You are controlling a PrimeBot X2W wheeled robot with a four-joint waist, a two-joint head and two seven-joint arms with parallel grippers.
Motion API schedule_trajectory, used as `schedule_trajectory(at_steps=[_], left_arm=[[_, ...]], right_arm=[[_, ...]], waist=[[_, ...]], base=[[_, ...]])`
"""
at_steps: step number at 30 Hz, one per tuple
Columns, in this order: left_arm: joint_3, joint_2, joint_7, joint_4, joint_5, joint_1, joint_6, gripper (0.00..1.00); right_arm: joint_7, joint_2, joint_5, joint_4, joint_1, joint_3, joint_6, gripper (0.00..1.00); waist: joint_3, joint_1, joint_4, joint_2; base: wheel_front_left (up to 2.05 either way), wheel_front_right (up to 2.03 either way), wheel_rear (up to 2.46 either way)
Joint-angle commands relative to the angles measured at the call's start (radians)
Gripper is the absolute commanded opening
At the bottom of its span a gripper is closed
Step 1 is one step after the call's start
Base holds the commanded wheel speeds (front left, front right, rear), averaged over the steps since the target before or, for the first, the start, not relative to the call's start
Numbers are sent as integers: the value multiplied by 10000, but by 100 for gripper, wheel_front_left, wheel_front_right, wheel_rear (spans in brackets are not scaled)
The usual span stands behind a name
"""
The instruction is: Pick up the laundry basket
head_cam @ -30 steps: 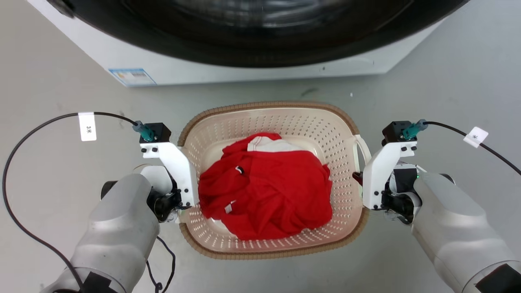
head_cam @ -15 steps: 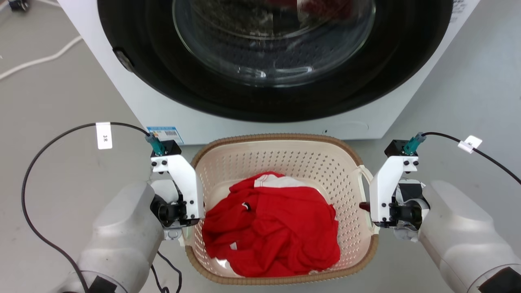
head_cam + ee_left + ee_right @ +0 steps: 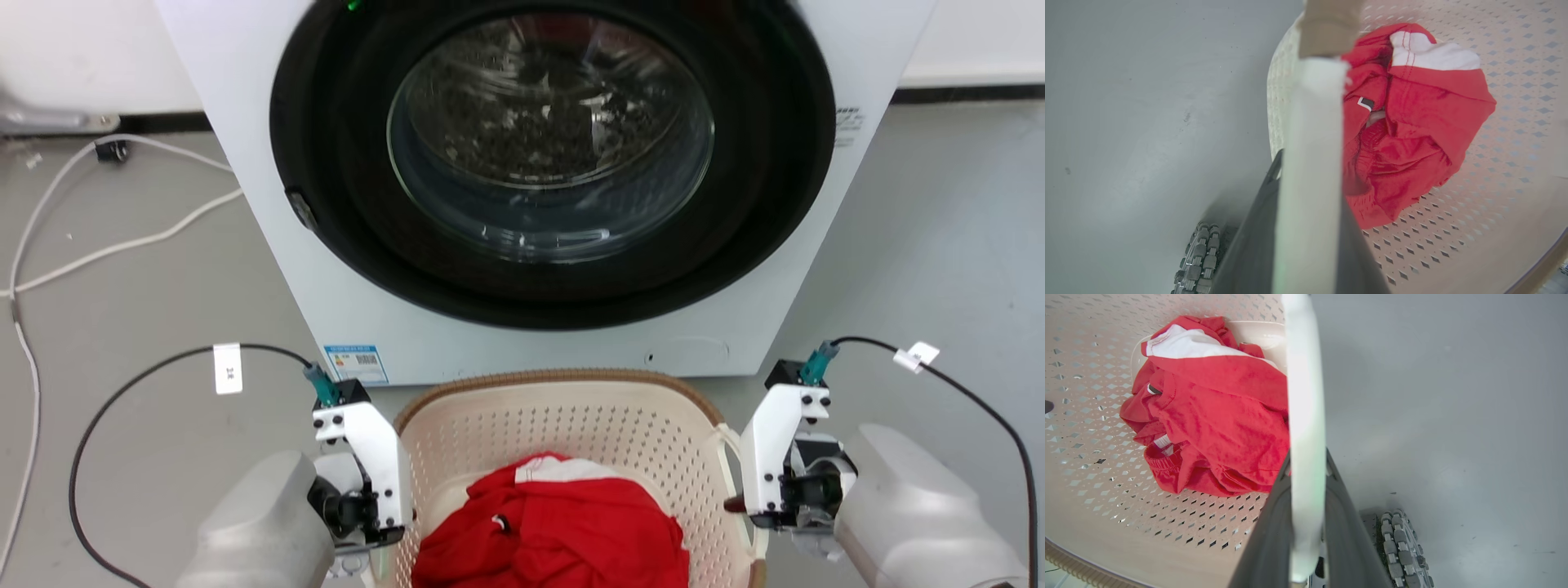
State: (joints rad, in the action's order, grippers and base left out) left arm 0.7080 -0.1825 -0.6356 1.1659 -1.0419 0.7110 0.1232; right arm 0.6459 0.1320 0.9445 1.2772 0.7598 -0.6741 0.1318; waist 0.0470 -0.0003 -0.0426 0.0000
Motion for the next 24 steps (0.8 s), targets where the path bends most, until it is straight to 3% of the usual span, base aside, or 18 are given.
schedule_trajectory(at_steps=[1,24], left_arm=[[2,-30,36,-68,-179,-197,127,0],[439,63,271,-153,-657,-587,128,0]], right_arm=[[96,133,-14,114,-274,47,-20,0],[315,357,-709,146,-677,699,-21,0]], waist=[[-402,3,14,0],[-656,3,-51,0]], base=[[0,0,0],[0,0,0]])
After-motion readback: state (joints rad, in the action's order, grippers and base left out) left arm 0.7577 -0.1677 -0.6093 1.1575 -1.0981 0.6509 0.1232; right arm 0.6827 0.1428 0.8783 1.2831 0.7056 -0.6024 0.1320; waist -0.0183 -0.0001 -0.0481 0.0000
